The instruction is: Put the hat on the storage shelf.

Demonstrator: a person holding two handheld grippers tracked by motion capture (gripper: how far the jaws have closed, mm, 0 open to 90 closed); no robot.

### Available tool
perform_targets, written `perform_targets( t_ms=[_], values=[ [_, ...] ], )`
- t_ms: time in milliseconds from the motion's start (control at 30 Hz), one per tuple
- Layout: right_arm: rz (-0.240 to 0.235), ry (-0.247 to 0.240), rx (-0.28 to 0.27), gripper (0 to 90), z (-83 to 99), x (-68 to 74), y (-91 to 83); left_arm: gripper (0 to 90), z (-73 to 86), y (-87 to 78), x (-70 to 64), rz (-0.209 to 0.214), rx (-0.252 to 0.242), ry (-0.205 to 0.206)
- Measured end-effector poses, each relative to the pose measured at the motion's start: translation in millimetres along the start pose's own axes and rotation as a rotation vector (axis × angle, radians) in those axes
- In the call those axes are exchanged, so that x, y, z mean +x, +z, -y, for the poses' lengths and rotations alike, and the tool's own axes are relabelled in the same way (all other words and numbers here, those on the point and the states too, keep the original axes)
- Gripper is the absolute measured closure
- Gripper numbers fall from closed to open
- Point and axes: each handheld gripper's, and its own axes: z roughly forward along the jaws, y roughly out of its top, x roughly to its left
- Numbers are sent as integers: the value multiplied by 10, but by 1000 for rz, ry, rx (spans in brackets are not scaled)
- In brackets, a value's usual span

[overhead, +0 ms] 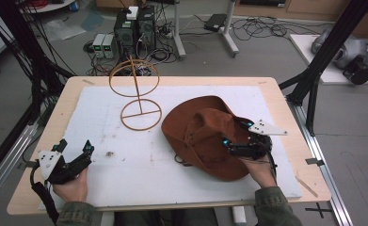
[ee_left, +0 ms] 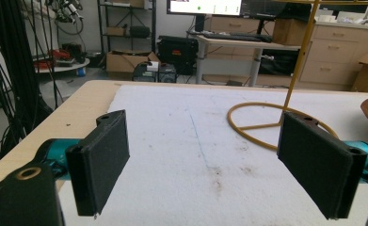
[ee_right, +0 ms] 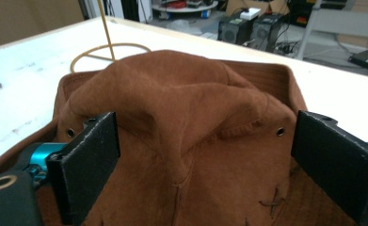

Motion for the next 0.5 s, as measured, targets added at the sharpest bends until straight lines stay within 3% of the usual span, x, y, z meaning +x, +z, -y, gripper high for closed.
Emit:
perform_targets(
  t_ms=[500],
  values=[
    [-2,0,83,76,16,16,206,175,2,0,-4,-2,1,1]
  ],
)
